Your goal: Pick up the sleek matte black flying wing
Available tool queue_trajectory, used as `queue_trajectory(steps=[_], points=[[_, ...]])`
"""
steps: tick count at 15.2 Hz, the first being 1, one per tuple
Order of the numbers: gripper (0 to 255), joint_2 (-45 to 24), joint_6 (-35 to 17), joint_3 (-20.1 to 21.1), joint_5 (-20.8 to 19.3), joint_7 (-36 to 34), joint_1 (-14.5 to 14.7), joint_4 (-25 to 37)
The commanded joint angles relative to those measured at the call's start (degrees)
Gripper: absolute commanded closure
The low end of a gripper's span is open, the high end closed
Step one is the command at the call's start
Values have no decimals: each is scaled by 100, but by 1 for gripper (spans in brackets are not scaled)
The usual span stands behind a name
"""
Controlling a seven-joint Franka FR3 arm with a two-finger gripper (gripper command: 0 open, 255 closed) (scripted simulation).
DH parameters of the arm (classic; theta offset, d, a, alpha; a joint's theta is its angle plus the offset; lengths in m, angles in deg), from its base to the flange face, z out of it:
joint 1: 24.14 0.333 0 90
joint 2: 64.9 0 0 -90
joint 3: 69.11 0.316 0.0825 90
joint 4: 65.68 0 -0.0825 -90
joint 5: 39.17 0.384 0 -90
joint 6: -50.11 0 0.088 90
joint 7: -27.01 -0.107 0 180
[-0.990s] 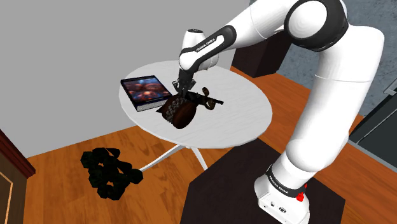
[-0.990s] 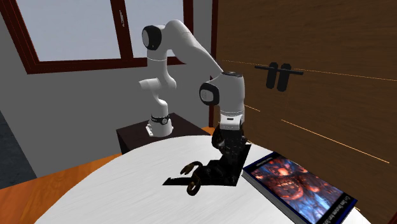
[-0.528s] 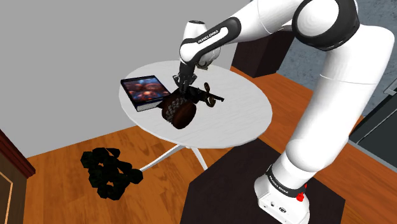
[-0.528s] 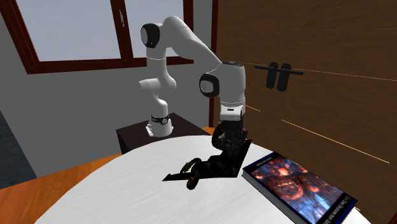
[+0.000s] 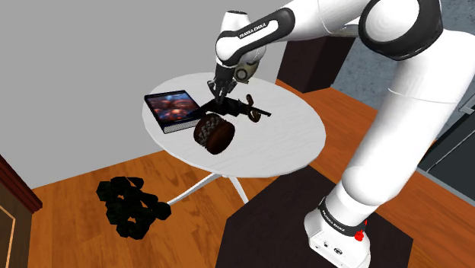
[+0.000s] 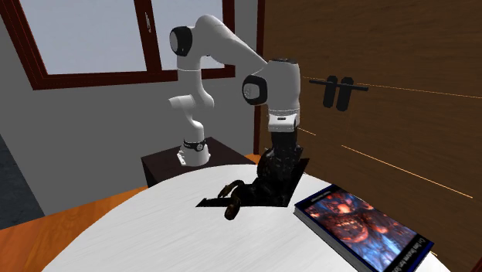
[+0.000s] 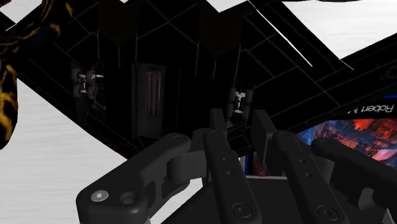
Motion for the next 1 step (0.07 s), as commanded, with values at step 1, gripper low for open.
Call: queue_trajectory(steps=[1], points=[[255,24,32,3,3,-3,2,11]])
